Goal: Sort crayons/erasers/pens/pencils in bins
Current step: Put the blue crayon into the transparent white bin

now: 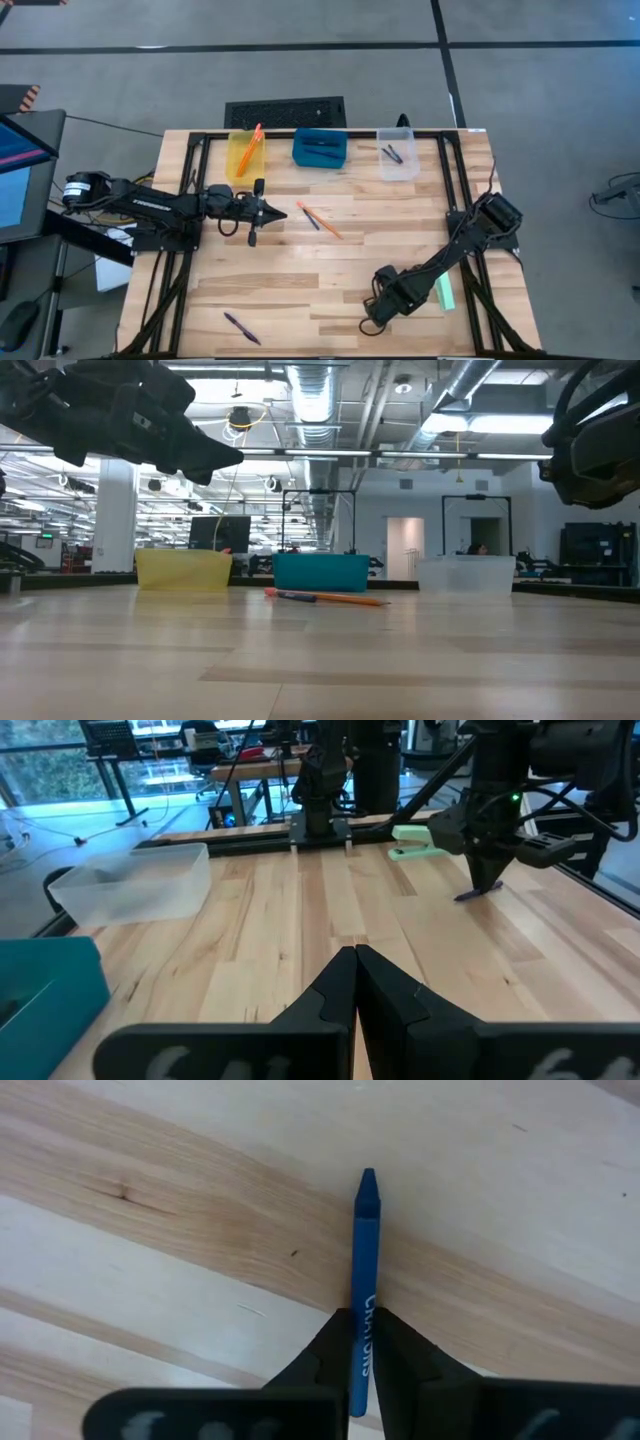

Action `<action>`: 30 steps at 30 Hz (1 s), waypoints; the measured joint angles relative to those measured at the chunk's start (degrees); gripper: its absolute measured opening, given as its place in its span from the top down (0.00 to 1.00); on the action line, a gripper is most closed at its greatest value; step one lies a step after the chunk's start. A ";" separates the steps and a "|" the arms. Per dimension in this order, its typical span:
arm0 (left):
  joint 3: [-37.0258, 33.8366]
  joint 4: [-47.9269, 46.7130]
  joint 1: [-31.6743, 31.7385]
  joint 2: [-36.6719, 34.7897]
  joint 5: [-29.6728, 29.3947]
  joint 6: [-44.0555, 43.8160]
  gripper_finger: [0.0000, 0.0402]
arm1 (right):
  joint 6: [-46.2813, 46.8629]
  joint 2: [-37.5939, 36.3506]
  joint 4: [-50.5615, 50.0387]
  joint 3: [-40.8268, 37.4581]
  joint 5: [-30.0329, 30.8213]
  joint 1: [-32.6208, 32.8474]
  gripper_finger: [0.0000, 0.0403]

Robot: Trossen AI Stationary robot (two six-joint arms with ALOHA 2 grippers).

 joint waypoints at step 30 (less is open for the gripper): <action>0.00 -0.04 0.00 -0.02 0.13 -0.13 1.00 | -38.63 0.00 -26.01 11.02 9.92 -16.39 0.90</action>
